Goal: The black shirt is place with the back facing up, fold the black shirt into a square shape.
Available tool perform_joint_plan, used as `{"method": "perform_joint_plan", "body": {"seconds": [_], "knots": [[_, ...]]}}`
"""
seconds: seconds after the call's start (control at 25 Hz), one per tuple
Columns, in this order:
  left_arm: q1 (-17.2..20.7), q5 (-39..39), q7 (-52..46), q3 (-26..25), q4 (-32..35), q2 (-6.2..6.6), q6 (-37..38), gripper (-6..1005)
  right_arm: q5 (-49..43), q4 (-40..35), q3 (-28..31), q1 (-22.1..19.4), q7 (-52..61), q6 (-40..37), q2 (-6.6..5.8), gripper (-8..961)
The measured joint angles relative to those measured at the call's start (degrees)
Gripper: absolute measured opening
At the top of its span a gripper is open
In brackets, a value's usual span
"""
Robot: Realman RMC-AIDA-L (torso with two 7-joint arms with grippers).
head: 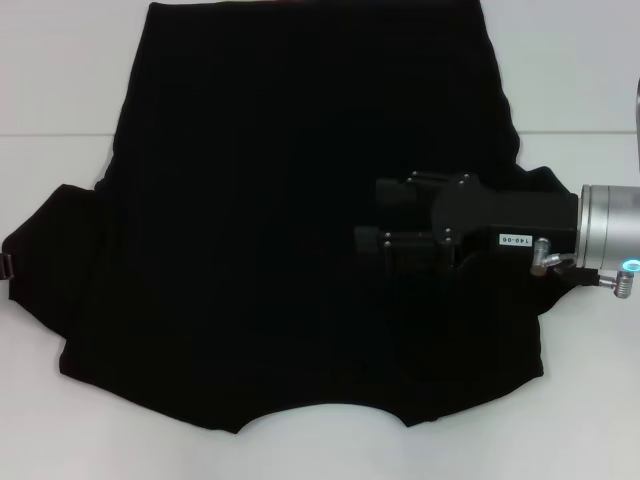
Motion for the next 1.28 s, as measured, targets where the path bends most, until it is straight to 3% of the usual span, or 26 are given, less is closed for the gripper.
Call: {"method": "perform_joint_plan", "body": {"seconds": [0.56,1.28], "knots": [[0.7,0.2,0.4,-2.9,0.6,0.30,-0.7,29,0.0,0.7,0.0,0.5,-0.2,1.1,0.08,823],[0.7,0.0,0.4,-3.0,0.8,0.41,-1.4,46,0.5,0.8,0.0,0.6,-0.2,1.8,0.09,823]]}}
